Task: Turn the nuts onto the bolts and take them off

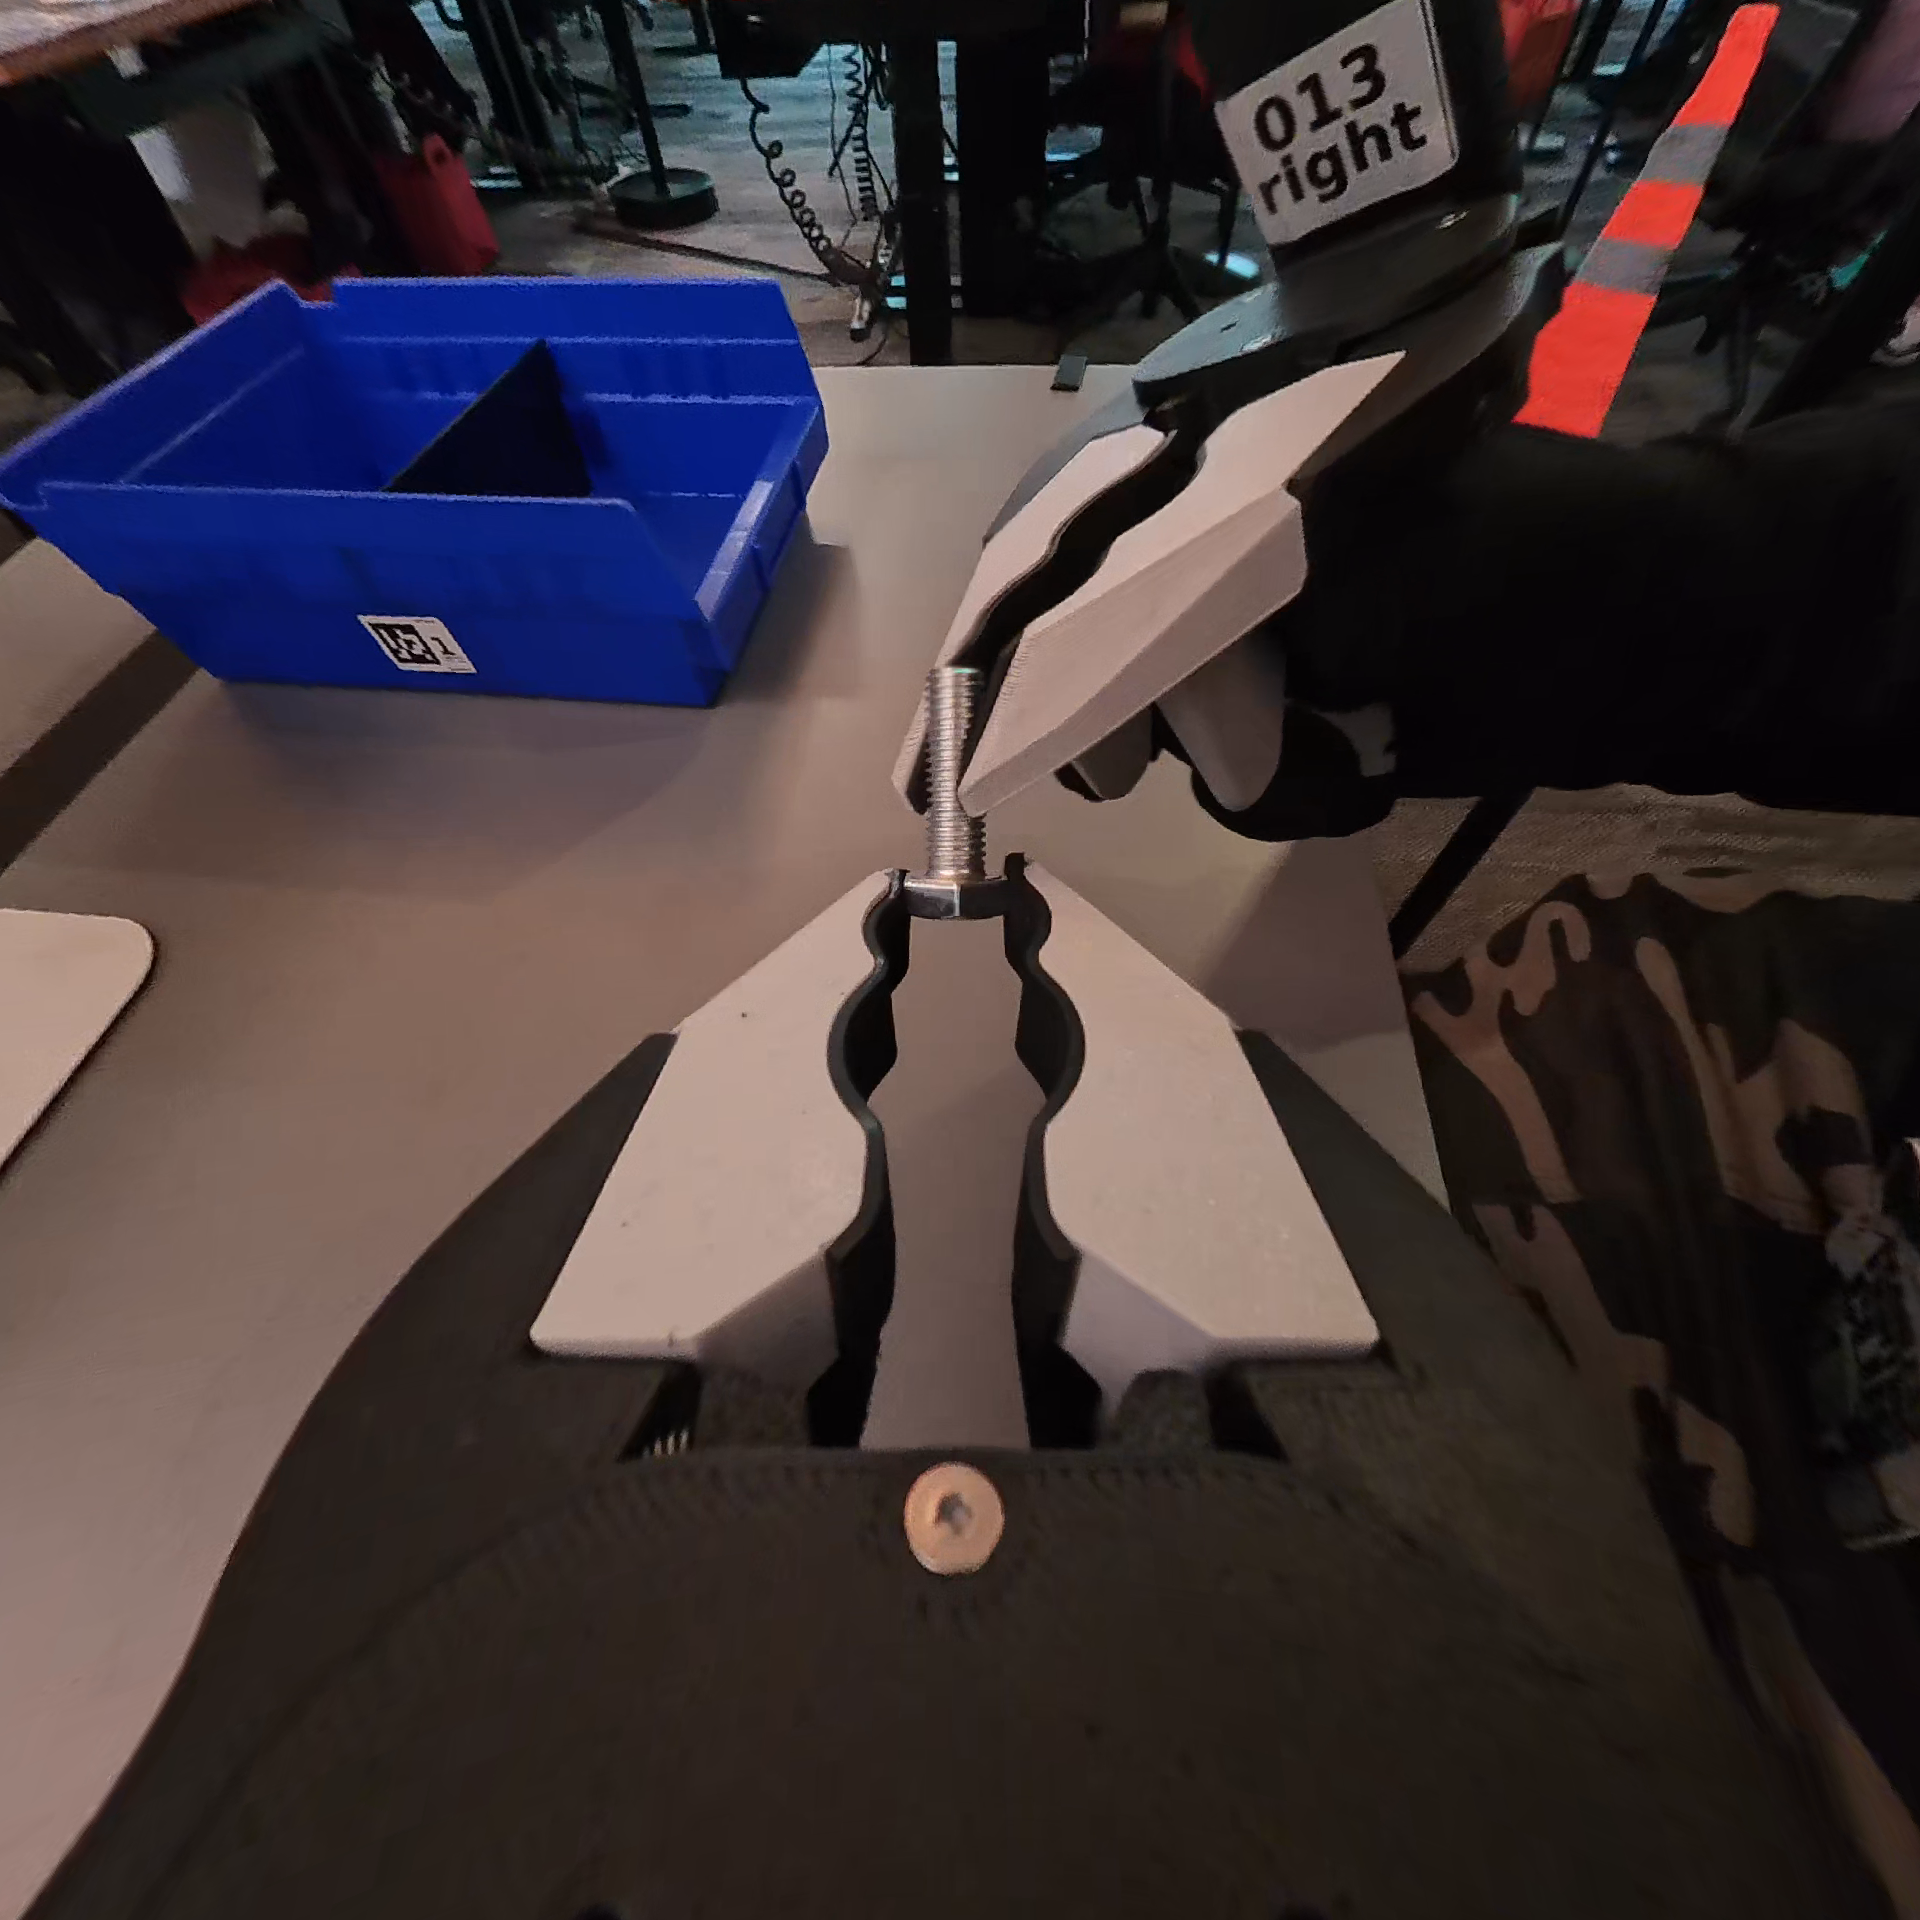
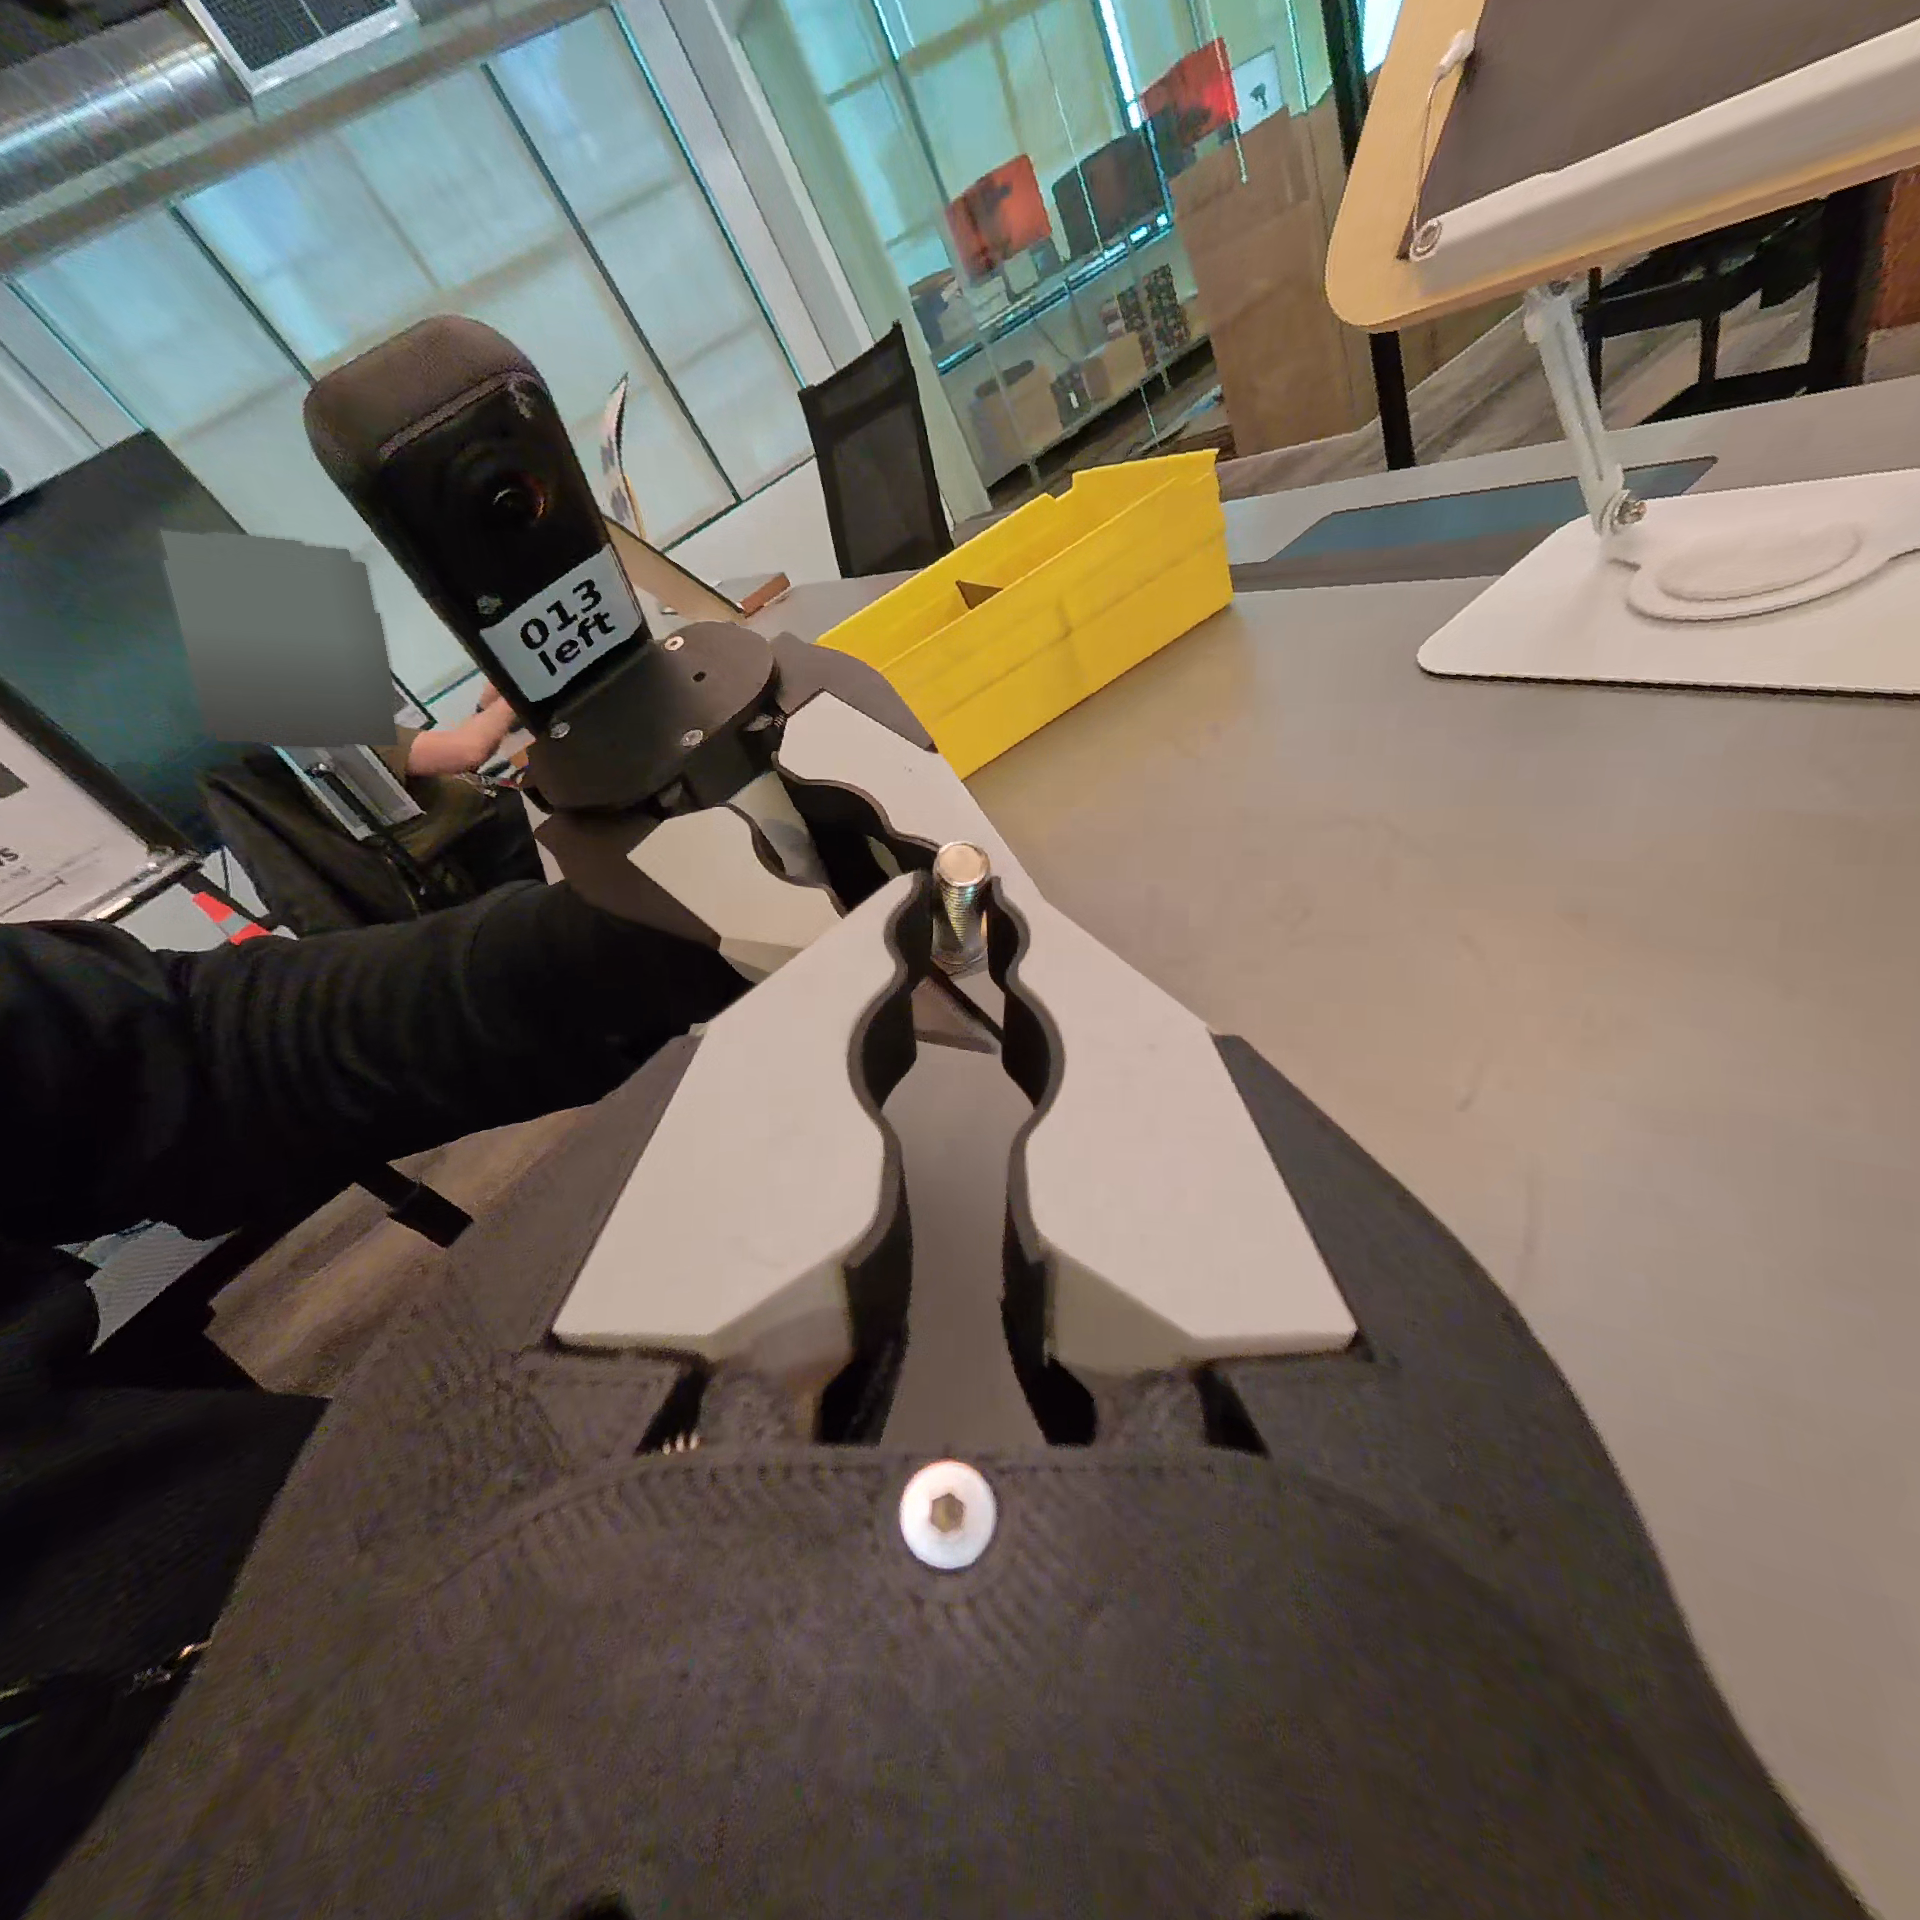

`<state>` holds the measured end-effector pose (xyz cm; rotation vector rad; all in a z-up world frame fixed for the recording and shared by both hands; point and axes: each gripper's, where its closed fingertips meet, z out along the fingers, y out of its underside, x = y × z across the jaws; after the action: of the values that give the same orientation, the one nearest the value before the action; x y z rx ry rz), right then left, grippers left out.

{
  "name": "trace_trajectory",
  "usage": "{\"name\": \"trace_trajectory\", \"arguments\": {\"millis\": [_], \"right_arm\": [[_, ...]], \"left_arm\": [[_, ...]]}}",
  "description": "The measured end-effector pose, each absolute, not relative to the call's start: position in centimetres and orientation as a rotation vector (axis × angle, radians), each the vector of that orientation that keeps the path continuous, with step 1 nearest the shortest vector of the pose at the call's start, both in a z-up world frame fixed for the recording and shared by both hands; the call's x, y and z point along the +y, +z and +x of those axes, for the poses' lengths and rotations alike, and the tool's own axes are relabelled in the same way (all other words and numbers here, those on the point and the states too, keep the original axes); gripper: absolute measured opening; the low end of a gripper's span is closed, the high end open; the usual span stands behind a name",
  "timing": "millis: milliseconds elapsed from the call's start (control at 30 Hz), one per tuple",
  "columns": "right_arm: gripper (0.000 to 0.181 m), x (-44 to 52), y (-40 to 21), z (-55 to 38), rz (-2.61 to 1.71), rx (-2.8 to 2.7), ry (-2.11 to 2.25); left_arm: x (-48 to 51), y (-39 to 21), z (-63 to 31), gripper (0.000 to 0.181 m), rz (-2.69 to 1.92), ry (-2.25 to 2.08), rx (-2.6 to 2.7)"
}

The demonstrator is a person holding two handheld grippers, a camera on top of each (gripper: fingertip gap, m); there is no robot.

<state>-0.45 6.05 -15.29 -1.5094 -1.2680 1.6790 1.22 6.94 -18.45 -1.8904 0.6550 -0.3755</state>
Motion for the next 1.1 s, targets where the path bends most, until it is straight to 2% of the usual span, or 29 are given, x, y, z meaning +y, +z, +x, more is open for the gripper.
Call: {"name": "trace_trajectory", "arguments": {"millis": [567,1100], "right_arm": [[0.007,5.9,-14.7,0.1,-1.387,-1.405,1.474],[0.007,5.4,-14.8,0.1,-1.36,-1.448,1.472]], "left_arm": [[6.7,-17.3,1.0,0.022,-1.856,-0.267,0.721],[6.1,-17.6,1.5,0.017,-1.862,-0.316,0.763]]}}
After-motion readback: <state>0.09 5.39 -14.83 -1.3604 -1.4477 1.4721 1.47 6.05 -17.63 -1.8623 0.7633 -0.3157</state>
